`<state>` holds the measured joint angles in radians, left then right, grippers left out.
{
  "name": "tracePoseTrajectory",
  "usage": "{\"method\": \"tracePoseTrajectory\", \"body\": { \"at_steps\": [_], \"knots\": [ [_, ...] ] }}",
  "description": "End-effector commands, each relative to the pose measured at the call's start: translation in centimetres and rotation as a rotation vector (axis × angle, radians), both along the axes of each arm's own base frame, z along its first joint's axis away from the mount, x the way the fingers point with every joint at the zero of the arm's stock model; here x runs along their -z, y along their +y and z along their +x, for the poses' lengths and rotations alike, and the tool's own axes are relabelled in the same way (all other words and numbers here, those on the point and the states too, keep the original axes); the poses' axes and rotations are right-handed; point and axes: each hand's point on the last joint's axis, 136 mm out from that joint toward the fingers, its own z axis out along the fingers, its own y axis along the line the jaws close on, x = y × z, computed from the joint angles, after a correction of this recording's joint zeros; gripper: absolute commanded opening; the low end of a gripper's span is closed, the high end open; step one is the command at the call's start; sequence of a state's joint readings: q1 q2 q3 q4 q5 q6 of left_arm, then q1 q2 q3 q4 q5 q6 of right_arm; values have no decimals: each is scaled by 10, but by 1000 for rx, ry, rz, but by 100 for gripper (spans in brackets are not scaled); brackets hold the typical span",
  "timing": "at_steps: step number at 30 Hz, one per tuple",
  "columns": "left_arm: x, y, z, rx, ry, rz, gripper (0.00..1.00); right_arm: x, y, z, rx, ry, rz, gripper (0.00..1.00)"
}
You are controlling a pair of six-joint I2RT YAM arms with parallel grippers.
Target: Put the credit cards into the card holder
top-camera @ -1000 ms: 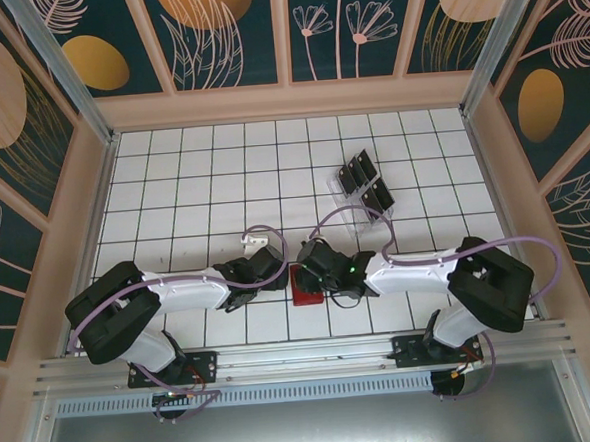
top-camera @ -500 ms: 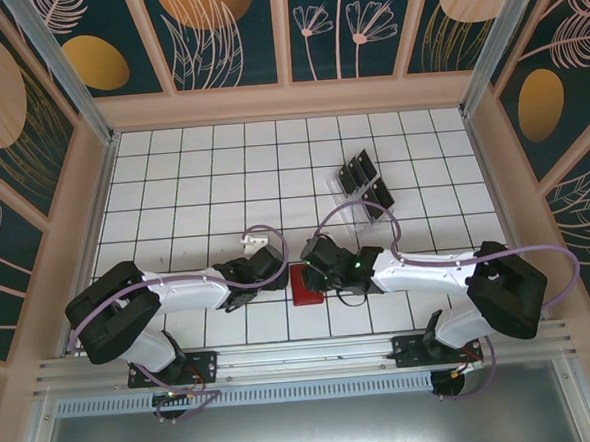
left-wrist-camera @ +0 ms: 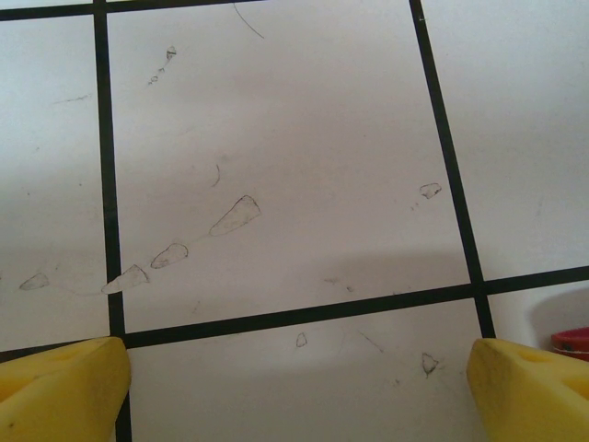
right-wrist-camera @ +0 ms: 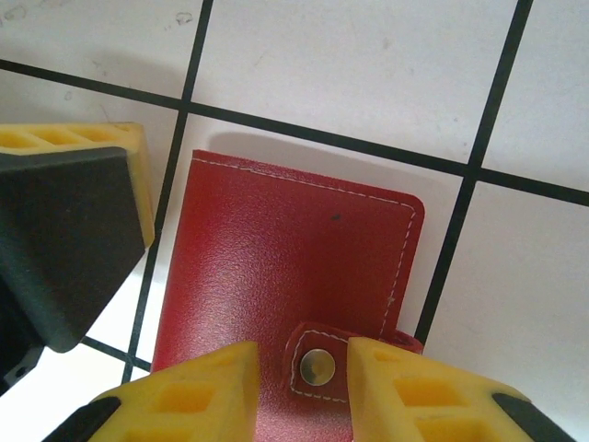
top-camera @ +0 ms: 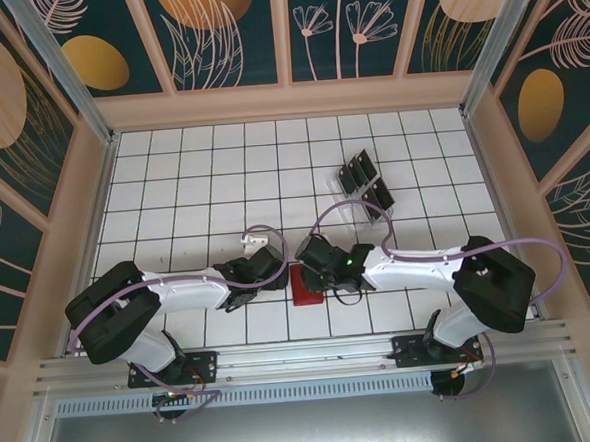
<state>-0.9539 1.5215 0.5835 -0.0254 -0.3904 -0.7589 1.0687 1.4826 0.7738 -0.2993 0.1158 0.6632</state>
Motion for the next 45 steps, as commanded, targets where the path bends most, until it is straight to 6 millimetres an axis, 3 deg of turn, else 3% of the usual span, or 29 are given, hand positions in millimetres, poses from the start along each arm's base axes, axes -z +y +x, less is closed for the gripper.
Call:
{"method": "tracePoseTrajectory", "body": {
  "at_steps": [1, 12, 25, 45],
  "knots": [
    [11, -13, -8, 46, 56, -52, 95, -1, -3, 5, 8, -19, -36, 29],
    [13, -14, -9, 49, 56, -50, 95, -4, -5, 7, 20, -30, -31, 0],
    [14, -14, -8, 50, 57, -50, 95, -19, 7, 9, 15, -47, 41, 0],
    [16, -15, -8, 54, 62, -47, 94, -4, 17, 7, -5, -14, 56, 0]
  ]
}}
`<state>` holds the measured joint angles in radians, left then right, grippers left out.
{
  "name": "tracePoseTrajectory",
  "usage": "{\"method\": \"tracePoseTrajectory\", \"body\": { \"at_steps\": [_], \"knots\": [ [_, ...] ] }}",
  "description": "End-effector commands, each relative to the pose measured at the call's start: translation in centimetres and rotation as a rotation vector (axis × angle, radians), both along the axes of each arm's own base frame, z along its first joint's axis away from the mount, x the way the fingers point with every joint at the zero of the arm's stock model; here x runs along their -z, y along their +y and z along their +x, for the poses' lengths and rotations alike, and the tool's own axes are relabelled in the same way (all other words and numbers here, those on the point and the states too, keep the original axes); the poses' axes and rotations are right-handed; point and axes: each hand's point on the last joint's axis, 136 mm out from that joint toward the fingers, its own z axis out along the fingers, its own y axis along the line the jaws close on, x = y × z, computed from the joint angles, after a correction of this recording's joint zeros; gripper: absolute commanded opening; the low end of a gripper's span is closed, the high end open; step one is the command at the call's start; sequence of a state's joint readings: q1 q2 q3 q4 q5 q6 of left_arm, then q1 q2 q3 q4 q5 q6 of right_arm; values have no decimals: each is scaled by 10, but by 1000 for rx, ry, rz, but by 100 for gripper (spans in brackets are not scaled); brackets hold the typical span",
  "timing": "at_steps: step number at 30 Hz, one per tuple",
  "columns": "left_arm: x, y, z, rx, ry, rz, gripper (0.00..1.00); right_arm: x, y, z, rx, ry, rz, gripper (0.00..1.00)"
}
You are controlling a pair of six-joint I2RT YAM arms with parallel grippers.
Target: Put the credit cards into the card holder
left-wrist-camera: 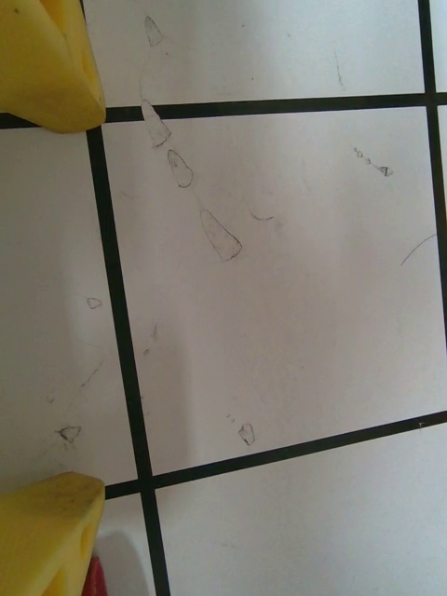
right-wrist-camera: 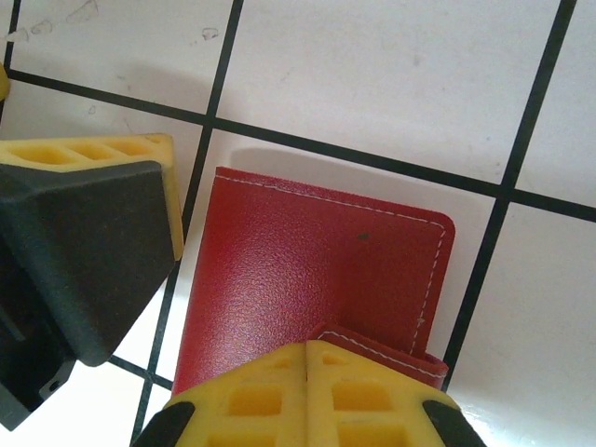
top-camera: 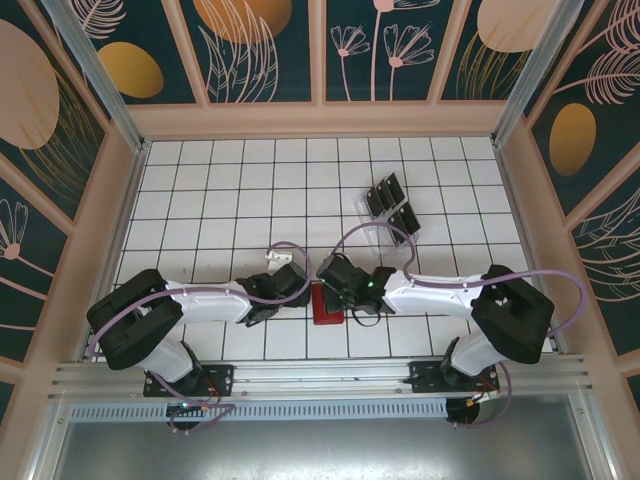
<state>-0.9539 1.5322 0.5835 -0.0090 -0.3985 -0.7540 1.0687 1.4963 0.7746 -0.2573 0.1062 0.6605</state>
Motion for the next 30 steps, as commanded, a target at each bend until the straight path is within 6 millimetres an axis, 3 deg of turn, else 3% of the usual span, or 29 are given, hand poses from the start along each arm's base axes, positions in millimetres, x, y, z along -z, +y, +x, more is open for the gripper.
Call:
{"method": "tracePoseTrajectory", "body": {
  "at_steps": [1, 12, 25, 30],
  "knots": [
    [15, -14, -11, 54, 72, -47, 94, -2, 8, 4, 2, -6, 26, 0],
    [16, -13, -11, 54, 74, -43, 94, 15, -4, -7, 20, 35, 23, 0],
    [19, -13, -11, 53, 80, -36, 95, -15, 6, 0, 21, -12, 102, 0],
    [19, -13, -11, 53, 79, -37, 94, -10, 3, -2, 23, -6, 92, 0]
  ]
}}
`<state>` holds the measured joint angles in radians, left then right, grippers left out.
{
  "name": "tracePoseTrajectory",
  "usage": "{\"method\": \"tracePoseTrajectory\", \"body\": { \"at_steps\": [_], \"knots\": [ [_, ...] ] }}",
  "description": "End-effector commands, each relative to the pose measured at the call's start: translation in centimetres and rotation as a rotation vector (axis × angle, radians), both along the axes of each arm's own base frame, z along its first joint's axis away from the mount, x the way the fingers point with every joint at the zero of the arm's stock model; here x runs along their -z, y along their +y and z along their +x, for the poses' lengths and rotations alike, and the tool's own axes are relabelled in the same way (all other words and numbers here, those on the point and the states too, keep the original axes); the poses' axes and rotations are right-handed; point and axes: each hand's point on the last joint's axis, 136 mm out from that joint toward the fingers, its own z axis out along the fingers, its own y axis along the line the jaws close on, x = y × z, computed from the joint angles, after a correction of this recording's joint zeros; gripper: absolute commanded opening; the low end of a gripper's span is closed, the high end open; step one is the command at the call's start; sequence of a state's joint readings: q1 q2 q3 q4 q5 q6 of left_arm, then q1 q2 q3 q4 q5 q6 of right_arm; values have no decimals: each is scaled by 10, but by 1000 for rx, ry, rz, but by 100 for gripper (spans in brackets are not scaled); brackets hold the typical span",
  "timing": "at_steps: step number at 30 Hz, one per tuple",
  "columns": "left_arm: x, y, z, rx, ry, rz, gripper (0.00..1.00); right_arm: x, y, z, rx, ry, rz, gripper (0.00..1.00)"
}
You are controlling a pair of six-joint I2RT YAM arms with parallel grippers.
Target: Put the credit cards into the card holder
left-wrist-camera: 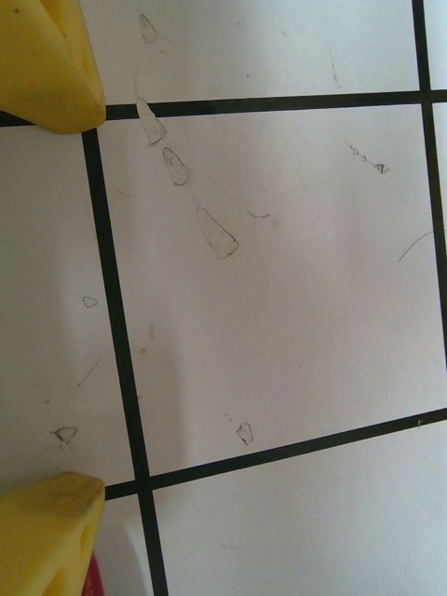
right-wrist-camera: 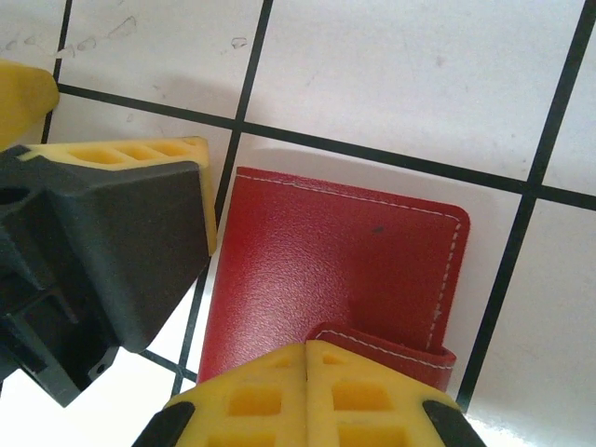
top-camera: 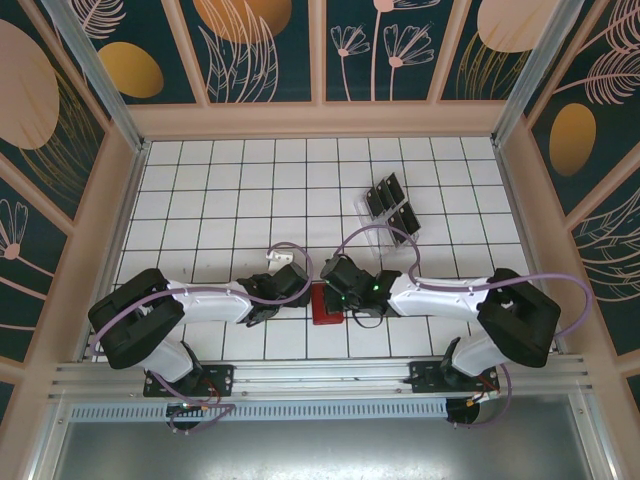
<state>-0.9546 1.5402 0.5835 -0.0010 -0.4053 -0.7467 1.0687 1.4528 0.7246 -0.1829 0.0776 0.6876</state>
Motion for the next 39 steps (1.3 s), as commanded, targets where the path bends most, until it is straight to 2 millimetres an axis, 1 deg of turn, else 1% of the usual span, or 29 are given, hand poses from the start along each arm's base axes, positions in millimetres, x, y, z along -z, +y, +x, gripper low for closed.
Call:
{"method": "tracePoseTrajectory", "body": {
  "at_steps": [1, 9, 12, 14, 19, 26, 28, 32, 39],
  "knots": [
    [18, -14, -12, 51, 86, -44, 94, -2, -2, 0, 16, -1, 11, 0],
    [18, -14, -12, 53, 87, -42, 95, 22, -11, -4, 34, 22, -5, 0],
    [18, -14, -12, 53, 87, -43, 95, 29, -12, -6, 33, 32, -13, 0],
    [19, -13, -12, 50, 89, -42, 94, 31, -12, -6, 35, 37, -11, 0],
    [18, -14, -12, 52, 88, -45, 94, 22, -11, -3, 39, 20, 4, 0],
    [18, -13, -13, 52, 89, -44, 94, -7, -6, 4, 57, -25, 59, 0],
    [18, -14, -12, 52, 88, -46, 94, -11, -5, 5, 59, -32, 68, 0],
    [19, -13, -13, 53, 90, -45, 94, -14, -2, 7, 56, -35, 77, 0],
    [19, -14, -13, 54, 91, -46, 94, -7, 2, 8, 46, -28, 68, 0]
  ]
}}
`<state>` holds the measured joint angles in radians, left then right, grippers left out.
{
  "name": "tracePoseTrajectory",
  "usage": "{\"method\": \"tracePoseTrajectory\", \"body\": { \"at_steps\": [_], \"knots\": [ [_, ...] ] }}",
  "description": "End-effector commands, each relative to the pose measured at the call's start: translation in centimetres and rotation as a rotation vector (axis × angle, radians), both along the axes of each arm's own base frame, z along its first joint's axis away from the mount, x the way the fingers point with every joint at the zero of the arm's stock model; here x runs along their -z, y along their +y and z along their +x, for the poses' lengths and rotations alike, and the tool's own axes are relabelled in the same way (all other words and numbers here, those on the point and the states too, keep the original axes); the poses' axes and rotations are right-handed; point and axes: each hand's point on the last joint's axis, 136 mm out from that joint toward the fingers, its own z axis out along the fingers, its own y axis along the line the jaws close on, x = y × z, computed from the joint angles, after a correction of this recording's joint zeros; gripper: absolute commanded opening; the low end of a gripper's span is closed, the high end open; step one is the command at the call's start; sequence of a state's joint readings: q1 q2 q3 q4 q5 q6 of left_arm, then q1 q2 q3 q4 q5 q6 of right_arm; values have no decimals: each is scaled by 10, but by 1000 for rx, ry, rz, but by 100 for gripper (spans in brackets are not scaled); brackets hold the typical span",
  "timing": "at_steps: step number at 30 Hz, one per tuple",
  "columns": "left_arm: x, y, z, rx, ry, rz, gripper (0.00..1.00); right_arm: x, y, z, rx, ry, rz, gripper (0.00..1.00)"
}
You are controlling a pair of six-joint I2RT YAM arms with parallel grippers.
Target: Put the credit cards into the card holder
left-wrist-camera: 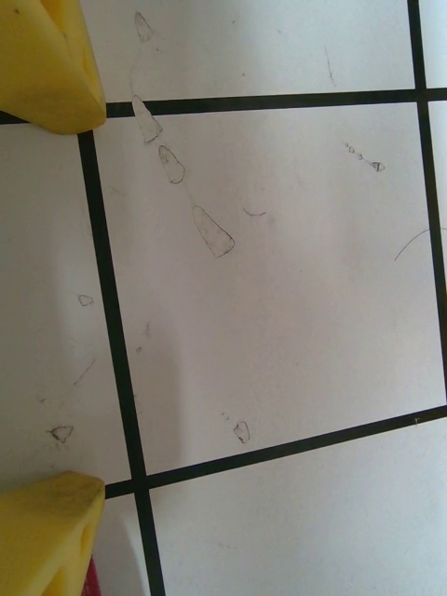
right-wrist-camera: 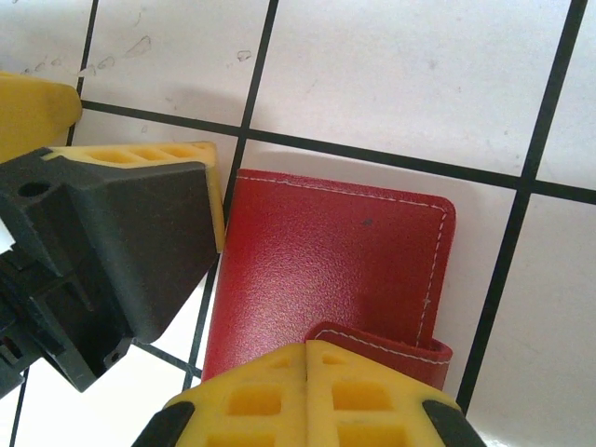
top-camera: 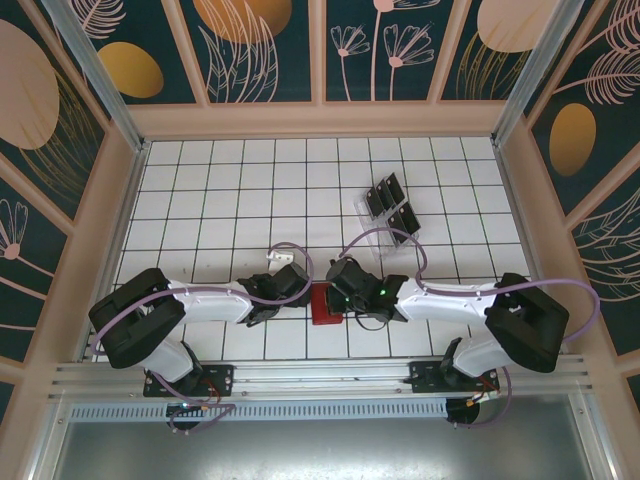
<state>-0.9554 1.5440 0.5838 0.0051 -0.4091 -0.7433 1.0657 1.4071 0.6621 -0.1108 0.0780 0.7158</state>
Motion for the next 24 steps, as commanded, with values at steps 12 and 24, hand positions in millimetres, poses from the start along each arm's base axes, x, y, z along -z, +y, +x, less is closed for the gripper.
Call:
{"method": "tracePoseTrajectory", "body": {
  "at_steps": [12, 24],
  "knots": [
    [19, -12, -15, 51, 97, -47, 94, 12, 3, 8, 19, 8, -15, 0],
    [19, -13, -14, 52, 96, -46, 94, 12, 3, 3, 23, 28, 14, 0]
  ]
}}
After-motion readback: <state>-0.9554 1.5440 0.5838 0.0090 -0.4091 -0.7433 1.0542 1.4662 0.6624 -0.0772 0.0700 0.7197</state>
